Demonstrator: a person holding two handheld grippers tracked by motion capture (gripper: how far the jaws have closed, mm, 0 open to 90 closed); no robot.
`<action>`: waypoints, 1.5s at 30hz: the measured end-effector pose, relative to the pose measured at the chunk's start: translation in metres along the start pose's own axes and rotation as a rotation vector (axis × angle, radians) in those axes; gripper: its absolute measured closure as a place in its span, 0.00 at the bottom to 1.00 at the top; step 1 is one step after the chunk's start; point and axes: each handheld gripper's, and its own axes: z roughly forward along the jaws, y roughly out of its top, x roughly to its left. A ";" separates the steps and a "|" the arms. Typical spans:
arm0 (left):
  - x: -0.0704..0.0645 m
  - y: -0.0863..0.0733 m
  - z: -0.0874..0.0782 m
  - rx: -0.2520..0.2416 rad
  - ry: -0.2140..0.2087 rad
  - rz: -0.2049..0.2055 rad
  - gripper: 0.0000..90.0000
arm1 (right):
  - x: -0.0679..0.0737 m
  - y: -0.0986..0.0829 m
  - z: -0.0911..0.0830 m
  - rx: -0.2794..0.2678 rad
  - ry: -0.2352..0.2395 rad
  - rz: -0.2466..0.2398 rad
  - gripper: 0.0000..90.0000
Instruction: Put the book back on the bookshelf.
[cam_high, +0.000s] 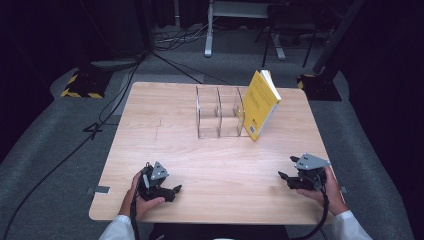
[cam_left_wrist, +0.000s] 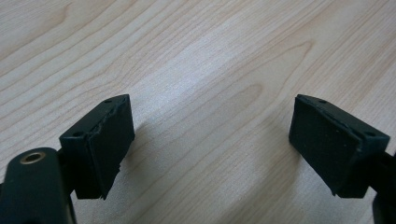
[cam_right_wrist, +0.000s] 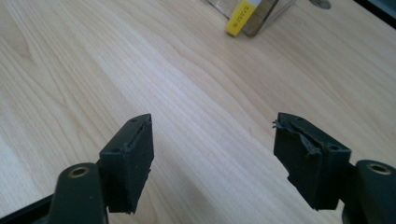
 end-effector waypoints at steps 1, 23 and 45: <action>0.000 0.000 0.000 0.000 0.000 -0.001 0.16 | 0.000 -0.005 0.000 -0.001 0.002 0.007 0.32; 0.000 0.000 0.000 0.000 0.000 0.000 0.16 | -0.025 -0.079 -0.023 -0.005 0.001 0.220 0.32; 0.000 0.000 0.000 0.000 0.000 0.000 0.16 | -0.032 -0.095 -0.021 0.016 0.022 0.316 0.25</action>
